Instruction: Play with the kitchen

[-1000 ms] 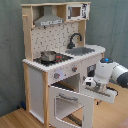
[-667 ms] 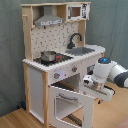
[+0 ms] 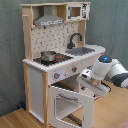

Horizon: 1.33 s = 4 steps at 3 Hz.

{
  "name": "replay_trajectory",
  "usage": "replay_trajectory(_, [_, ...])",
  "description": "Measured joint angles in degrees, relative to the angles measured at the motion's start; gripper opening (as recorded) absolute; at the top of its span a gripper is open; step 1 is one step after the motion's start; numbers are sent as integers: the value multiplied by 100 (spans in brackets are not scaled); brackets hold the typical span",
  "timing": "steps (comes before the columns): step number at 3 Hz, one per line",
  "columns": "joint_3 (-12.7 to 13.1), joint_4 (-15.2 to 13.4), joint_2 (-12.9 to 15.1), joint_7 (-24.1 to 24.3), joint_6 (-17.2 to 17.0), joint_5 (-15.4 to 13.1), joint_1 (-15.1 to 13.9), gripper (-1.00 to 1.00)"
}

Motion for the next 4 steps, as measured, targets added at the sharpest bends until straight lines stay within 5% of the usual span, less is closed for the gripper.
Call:
replay_trajectory(2, [-241, 339, -936, 38, -755, 1, 209, 100])
replay_trajectory(4, [-618, 682, -1422, 34, -1717, 2, 617, 100])
